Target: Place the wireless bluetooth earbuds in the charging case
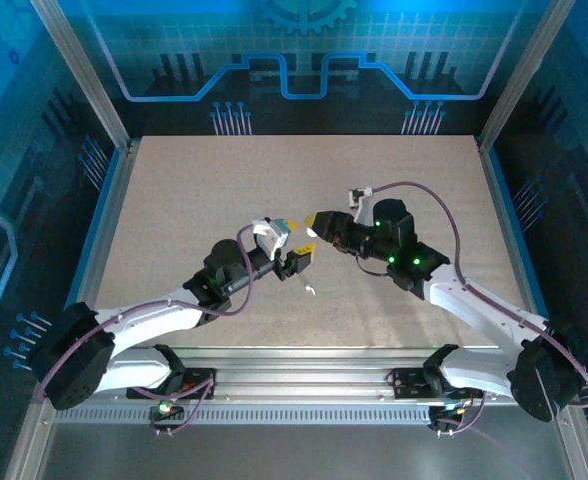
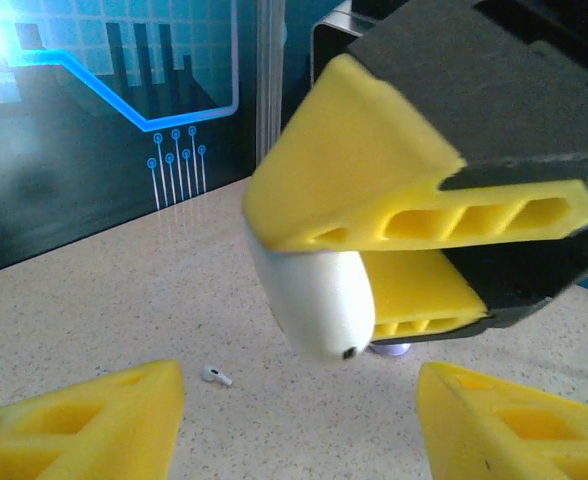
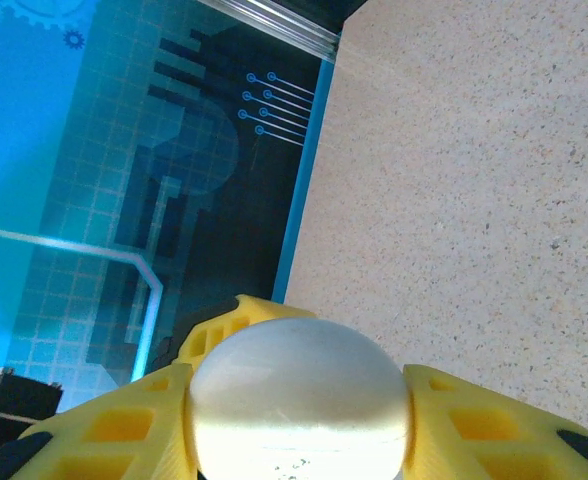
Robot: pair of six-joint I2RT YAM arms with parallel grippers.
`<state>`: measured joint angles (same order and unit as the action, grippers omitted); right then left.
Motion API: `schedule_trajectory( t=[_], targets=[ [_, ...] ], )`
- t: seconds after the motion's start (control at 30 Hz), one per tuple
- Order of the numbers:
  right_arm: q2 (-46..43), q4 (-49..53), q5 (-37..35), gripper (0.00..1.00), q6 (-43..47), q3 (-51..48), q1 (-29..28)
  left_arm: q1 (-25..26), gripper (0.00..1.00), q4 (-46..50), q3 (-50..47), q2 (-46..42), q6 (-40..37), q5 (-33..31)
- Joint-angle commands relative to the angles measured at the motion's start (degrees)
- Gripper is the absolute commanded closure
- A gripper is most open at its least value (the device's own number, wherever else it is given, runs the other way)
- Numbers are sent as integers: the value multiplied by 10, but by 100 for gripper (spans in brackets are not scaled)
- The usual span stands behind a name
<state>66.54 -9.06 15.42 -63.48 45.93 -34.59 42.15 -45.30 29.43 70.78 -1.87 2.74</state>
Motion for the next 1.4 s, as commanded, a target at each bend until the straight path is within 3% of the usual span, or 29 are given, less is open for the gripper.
schedule_trajectory(
  t=[0.0,0.53,0.73,0.93,1.17,1.27,1.37],
  targets=[
    [-19,-17,-11,59,-7,-8,-12,9,36,-47,19,12,13,-14],
    [-32,-10,-31,59,-10,-19,-25,27,43,-89,27,33,30,-52],
    [-35,-18,-31,59,-18,-25,-27,29,53,-106,27,44,39,-58],
    [-35,-29,-26,59,-27,-30,-27,31,54,-121,30,58,51,-56],
    [-36,-28,-22,58,-26,-27,-28,30,67,-123,34,67,54,-52],
    [-37,-23,-24,54,-19,-26,-28,30,75,-124,34,64,55,-50],
    [-43,-4,-25,41,20,-24,-25,30,82,-114,34,58,60,-44]
  ],
)
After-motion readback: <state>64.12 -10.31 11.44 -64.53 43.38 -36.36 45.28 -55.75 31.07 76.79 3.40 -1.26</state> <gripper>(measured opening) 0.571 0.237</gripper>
